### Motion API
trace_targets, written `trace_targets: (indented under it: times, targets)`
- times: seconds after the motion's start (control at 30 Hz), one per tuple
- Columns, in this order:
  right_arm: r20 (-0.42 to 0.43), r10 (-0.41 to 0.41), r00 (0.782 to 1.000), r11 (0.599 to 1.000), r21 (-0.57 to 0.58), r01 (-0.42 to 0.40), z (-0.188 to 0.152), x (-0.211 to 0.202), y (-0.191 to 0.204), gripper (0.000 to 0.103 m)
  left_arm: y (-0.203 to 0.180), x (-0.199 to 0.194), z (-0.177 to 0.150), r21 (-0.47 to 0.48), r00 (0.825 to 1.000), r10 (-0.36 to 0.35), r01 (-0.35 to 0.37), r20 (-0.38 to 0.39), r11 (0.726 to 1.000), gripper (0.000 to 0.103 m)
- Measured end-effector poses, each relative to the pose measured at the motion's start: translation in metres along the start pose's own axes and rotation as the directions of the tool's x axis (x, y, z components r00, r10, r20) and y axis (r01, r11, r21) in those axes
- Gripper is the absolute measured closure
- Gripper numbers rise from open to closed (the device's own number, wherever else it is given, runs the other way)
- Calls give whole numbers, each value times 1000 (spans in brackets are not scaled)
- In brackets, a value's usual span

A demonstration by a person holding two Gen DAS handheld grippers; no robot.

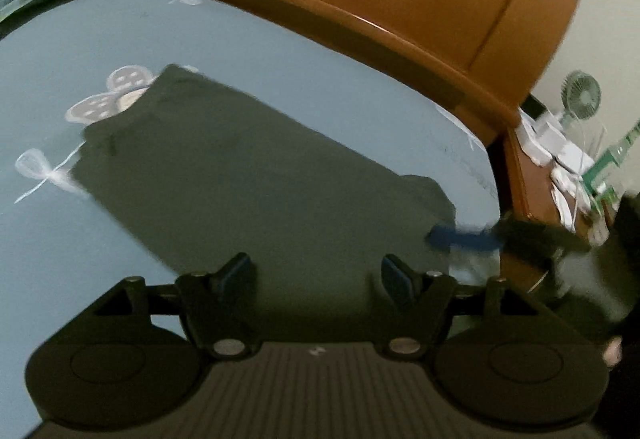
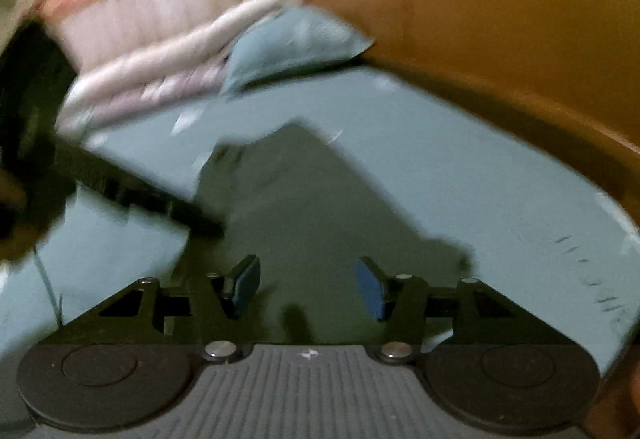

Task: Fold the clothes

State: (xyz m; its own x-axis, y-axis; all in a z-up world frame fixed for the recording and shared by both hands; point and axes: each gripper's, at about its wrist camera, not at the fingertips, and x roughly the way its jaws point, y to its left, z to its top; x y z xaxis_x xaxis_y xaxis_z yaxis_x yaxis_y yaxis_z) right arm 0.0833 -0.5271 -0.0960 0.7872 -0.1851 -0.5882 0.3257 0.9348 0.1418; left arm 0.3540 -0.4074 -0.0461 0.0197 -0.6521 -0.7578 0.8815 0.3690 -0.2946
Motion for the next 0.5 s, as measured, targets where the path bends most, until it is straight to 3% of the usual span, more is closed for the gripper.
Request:
trace_targets:
  times: [0.07,0.2,0.27,0.33,0.4,0.5]
  targets:
    - [-80,-21,997,998,-67,16,-11,14,7,40,0,-6,-9,1,999,38,-38,-5,999,26]
    - [-53,-25,998,993,-121,18,-7,-5,15,35,-1,-31,-38,46,992,130,-129,-4,991,24]
    - [-34,2,999,988,-156,-7,-7,-11,22,31,1,-44,-53,25,990,139,-139,3,990,19]
    - [-78,27,997,978,-203,-43,-11,-3,31,30,3,-54,-67,-11,989,150,-149,7,989,19]
    - [-121,-9,993,965,-263,-23,-19,5,40,30,4,-62,-78,-35,983,184,-184,11,982,19]
    - [-94,-3,996,964,-265,-22,-7,-7,40,30,3,-74,-92,-62,974,227,-225,18,972,19]
